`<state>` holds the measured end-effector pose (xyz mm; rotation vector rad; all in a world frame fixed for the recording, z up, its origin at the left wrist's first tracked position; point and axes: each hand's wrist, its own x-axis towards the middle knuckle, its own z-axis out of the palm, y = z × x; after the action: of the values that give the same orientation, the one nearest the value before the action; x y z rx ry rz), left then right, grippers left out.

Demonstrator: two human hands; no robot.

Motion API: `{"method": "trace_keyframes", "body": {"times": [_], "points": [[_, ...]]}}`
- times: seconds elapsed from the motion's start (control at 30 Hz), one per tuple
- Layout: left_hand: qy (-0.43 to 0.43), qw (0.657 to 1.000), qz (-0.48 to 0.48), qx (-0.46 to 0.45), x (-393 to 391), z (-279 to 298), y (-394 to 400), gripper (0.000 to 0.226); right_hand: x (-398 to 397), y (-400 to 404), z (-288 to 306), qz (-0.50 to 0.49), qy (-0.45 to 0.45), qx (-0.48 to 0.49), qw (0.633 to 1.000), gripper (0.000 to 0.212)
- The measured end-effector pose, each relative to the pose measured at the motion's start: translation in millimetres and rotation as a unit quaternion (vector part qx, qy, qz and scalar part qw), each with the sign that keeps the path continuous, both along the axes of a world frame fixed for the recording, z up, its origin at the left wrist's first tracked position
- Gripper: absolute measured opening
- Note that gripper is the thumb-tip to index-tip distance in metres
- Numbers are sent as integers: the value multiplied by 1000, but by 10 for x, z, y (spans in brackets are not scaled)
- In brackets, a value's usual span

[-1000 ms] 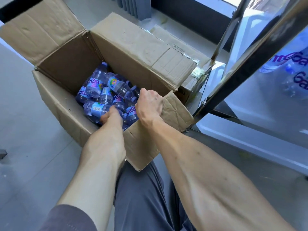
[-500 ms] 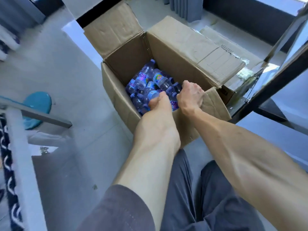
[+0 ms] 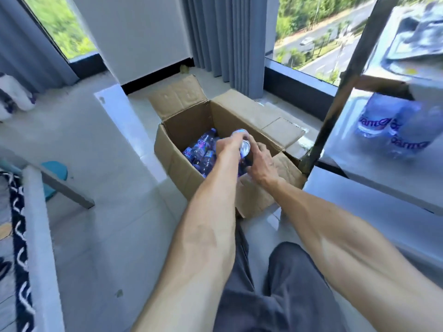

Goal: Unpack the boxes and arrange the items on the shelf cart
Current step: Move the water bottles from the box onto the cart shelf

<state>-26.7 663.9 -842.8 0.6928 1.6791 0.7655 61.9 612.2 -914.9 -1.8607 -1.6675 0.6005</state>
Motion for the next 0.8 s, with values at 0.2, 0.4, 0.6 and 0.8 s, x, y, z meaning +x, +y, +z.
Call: {"method": "trace_keyframes", "body": {"times": [0.2, 0.4, 0.6, 0.8], "points": [[-31, 970, -234, -48, -176, 267, -478, 24, -70, -435, 17, -52, 11, 124, 991, 82], [-81, 982, -171, -27, -465, 206, -667, 73, -53, -857, 31, -160, 184, 115, 963, 59], [-119, 989, 77, 48, -185, -147, -959, 22, 104, -1196, 327, -146, 349, 79, 922, 56], [-272, 953, -9, 132, 205, -263, -1634, 24, 254, -1628, 675, -79, 396, 137, 905, 36]]}}
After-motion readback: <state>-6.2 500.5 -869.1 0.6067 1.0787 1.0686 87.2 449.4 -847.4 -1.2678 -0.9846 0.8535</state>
